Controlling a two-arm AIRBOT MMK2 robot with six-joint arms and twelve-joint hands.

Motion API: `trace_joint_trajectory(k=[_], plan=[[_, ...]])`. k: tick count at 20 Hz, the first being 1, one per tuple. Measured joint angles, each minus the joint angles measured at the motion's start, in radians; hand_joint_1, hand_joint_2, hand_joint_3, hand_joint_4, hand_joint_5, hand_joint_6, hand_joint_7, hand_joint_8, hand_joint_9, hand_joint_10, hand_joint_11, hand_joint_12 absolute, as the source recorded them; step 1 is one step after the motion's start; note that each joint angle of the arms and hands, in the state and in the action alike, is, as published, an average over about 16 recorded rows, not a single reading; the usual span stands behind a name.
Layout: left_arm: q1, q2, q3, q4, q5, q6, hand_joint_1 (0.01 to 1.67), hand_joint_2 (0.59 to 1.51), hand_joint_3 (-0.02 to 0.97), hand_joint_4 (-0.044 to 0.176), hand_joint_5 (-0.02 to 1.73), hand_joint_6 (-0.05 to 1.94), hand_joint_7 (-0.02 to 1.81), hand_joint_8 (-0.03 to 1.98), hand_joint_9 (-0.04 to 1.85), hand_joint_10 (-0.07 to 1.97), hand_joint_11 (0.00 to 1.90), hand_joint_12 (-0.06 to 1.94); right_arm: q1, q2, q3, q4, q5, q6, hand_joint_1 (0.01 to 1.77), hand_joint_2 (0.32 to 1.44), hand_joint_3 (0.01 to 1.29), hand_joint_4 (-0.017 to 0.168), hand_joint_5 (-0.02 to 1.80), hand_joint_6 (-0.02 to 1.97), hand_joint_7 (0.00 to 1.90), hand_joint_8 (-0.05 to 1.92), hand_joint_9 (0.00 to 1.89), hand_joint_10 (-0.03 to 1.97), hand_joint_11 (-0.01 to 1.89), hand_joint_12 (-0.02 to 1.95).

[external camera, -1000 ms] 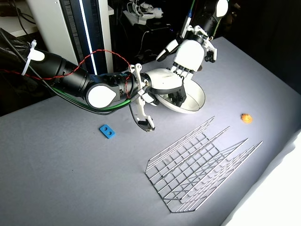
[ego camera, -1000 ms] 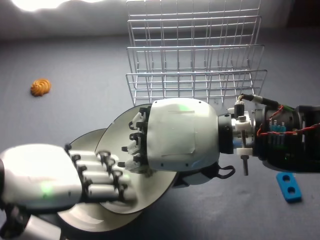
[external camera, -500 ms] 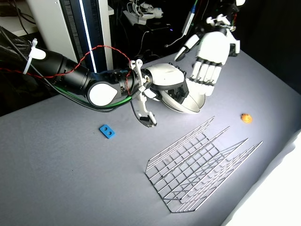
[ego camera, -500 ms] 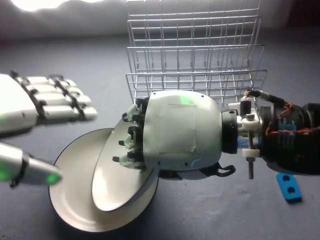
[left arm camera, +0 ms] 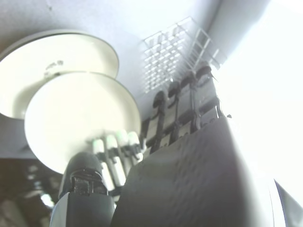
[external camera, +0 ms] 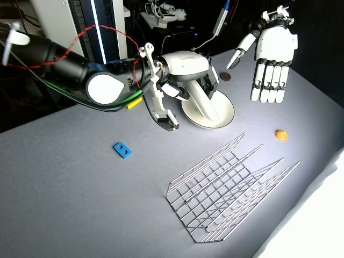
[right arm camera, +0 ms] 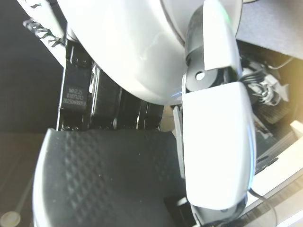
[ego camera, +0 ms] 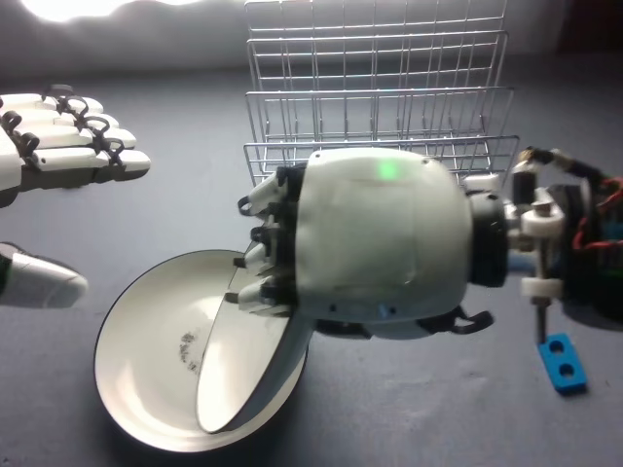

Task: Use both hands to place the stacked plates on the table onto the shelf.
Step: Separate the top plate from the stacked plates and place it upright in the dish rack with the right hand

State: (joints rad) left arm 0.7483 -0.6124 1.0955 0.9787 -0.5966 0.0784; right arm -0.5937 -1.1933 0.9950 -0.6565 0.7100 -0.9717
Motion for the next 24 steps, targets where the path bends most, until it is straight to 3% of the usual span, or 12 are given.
trace_joint_trajectory(k=[6, 11, 17, 24], plan=[[-0.007, 0.011, 0.034, 0.0, -0.046, -0.021, 0.02, 1.148, 0.018, -0.001, 0.07, 0.01, 0.03, 0.01, 0.02, 0.01, 0.01, 0.01, 0.033, 0.1, -0.041, 0.002, 0.0, 0.059, 1.19, 0.96, 0.01, 0.022, 1.0, 0.94, 1.14, 0.74, 1.35, 0.0, 0.96, 0.99], [0.003, 0.008, 0.073, 0.008, -0.128, -0.025, 0.02, 1.149, 0.018, -0.001, 0.07, 0.01, 0.03, 0.01, 0.02, 0.01, 0.01, 0.01, 0.073, 0.171, -0.052, 0.021, -0.006, 0.132, 1.19, 0.96, 0.01, 0.018, 1.01, 0.92, 1.15, 0.72, 1.36, 0.0, 0.98, 0.98], [0.026, -0.017, 0.141, 0.091, -0.305, -0.007, 0.02, 1.149, 0.019, -0.001, 0.07, 0.01, 0.03, 0.01, 0.02, 0.01, 0.01, 0.01, 0.133, 0.22, -0.042, 0.068, -0.031, 0.222, 1.19, 0.96, 0.01, 0.009, 1.02, 0.9, 1.18, 0.7, 1.37, 0.0, 1.0, 0.96], [0.055, -0.069, 0.227, 0.241, -0.549, 0.043, 0.02, 1.149, 0.019, -0.001, 0.08, 0.01, 0.04, 0.01, 0.02, 0.01, 0.01, 0.01, 0.205, 0.237, -0.009, 0.15, -0.091, 0.332, 1.19, 0.96, 0.01, -0.001, 1.01, 0.91, 1.18, 0.72, 1.37, 0.0, 1.0, 0.97]])
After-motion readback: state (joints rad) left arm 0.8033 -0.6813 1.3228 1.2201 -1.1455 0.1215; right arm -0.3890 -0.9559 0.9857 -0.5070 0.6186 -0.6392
